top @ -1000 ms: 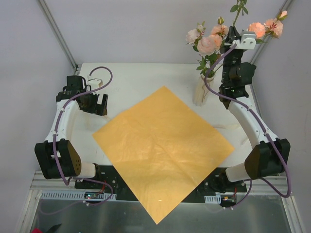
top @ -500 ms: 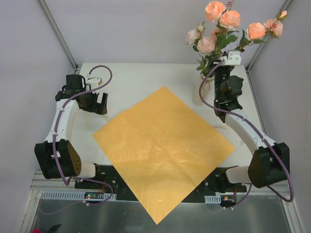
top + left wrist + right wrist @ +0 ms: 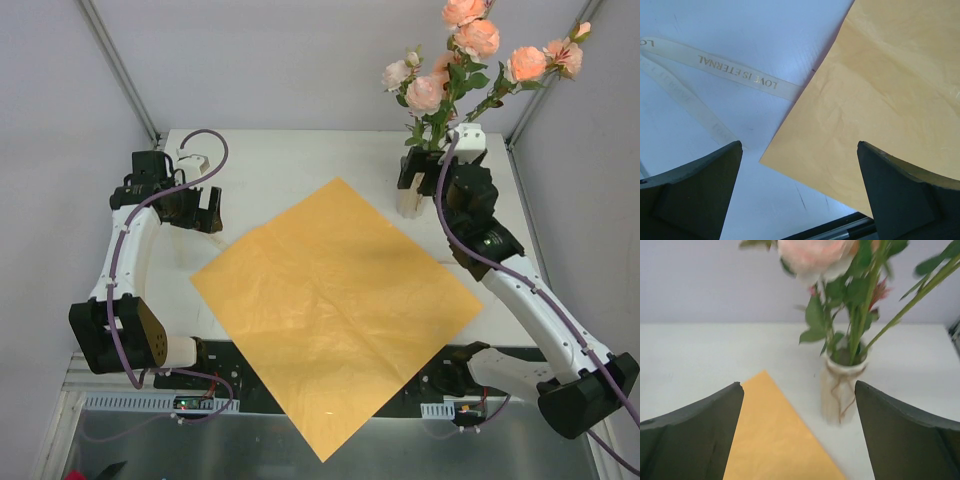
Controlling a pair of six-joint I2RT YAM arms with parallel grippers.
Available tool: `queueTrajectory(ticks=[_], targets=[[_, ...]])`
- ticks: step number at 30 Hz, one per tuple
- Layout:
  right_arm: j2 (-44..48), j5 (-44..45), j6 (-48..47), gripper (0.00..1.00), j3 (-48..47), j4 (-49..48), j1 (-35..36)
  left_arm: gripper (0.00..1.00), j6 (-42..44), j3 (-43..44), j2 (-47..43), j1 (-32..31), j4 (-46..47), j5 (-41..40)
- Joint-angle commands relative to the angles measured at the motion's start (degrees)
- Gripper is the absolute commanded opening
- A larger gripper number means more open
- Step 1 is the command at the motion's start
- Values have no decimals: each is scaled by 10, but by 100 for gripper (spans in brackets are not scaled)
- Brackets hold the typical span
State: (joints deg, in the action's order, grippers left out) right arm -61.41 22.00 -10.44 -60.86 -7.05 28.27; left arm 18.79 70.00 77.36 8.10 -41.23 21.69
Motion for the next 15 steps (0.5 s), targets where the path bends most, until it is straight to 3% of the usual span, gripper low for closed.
queueTrajectory(ticks=[1, 15], targets=[[-16, -22, 78, 96, -12, 237, 36, 99, -14, 3, -26, 3, -10, 30], [-32, 0, 69, 96, -17, 280, 108, 99, -29, -18, -36, 3, -3, 26]])
